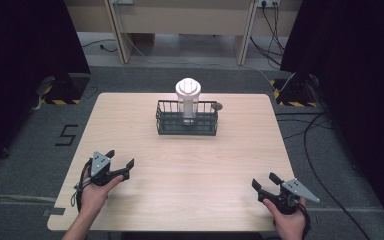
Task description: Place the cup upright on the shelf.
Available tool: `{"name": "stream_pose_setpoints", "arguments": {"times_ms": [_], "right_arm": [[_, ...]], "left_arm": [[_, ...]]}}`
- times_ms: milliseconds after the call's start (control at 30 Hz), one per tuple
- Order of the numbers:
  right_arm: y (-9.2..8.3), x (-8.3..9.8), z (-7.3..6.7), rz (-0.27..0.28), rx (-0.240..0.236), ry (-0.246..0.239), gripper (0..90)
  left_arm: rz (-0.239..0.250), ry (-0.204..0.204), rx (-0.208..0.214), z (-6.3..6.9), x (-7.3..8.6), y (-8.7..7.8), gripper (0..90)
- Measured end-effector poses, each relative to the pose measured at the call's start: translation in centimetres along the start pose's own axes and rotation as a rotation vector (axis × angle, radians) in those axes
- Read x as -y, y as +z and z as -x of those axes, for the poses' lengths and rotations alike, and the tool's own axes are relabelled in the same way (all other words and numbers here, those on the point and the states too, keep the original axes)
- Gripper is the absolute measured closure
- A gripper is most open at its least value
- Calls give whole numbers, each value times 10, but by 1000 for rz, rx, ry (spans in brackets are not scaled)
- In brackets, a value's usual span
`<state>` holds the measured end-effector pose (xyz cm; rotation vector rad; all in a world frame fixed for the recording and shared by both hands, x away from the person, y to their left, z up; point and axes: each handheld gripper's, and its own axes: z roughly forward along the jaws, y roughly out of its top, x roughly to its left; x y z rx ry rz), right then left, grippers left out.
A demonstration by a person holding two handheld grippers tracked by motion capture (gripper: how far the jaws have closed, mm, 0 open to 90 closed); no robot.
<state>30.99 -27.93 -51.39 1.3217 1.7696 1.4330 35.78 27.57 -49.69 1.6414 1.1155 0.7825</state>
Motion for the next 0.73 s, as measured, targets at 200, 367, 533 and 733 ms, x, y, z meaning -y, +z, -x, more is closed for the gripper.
{"name": "stream_pose_setpoints", "arguments": {"times_ms": [200,367,533,733], "right_arm": [[0,0,0,0,0,0,221],[0,0,0,1,0,0,221],[0,0,0,0,0,-9,222],[1,0,-1,-4,-5,-10,222]], "left_arm": [[-10,-12,-13,-5,6,-3,162],[-21,-24,-21,-8,13,-5,164],[-19,-37,-25,-7,18,-7,166],[-11,-36,-25,-4,20,-11,166]]}}
